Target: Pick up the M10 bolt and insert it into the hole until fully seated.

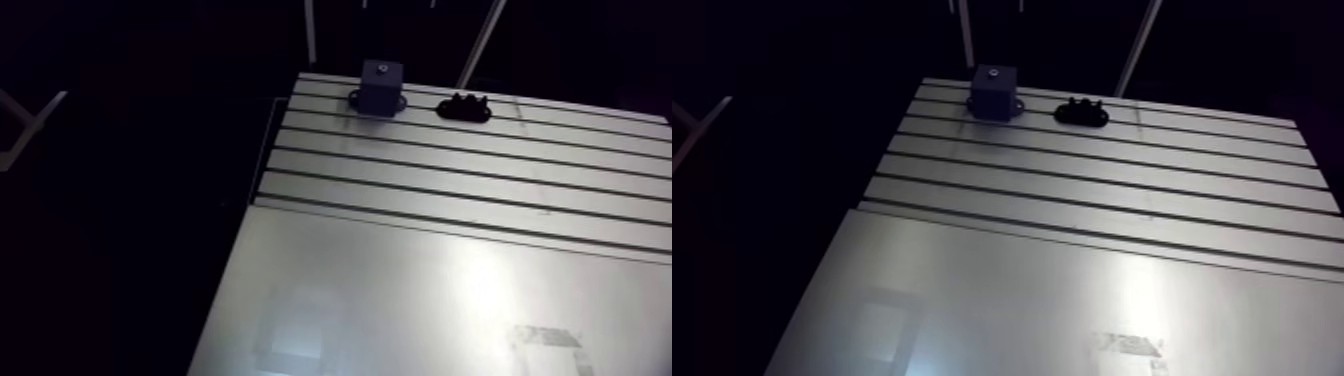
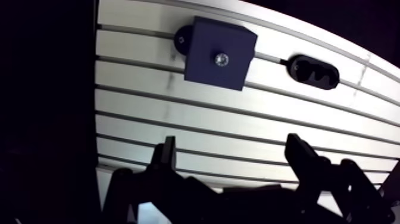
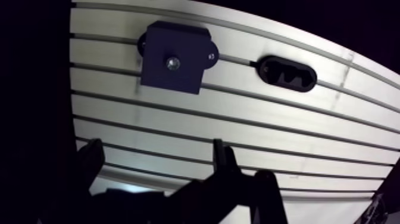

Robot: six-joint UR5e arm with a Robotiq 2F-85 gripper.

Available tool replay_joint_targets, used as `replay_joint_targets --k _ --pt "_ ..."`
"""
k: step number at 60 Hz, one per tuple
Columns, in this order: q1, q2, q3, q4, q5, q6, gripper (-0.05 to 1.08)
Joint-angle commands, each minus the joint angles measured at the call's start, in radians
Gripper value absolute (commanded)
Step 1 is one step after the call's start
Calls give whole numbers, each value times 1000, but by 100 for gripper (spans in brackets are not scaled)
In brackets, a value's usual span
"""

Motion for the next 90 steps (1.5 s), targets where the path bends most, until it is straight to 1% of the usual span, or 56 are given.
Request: replay_joint_targets --k 1,2,5,6,7,10,17,20,30,35,38,39,41,43,44,45,57,69,76,90 --pt "-111 -383 291 -183 -1 -16 0" --pt "-128 -399 306 -186 -2 -16 0" --pt "-142 -413 318 -188 -2 -16 0" --pt "-154 -428 329 -190 -1 -16 0" --pt "-154 -428 329 -190 -1 -16 0" --pt "-166 -454 353 -191 -1 -16 0" --pt "-174 -470 372 -190 -1 -16 0" --pt "-179 -492 382 -190 -2 -16 0" --pt "-180 -521 397 -193 -4 -7 0" --pt "-181 -522 400 -186 -3 -14 0" --pt "-182 -515 393 -176 3 -15 0" --pt "-185 -508 388 -159 2 -16 0" --pt "-185 -508 388 -159 2 -16 0" --pt "-189 -499 377 -110 -8 -16 0" --pt "-189 -499 377 -110 -8 -16 0" --pt "-190 -494 370 -92 -12 -16 0" --pt "-190 -486 319 -38 -13 -16 0" --pt "-190 -475 324 -32 -16 -17 0" --pt "-189 -452 313 -15 -18 -17 0" --pt "-186 -433 226 57 -16 -17 0"
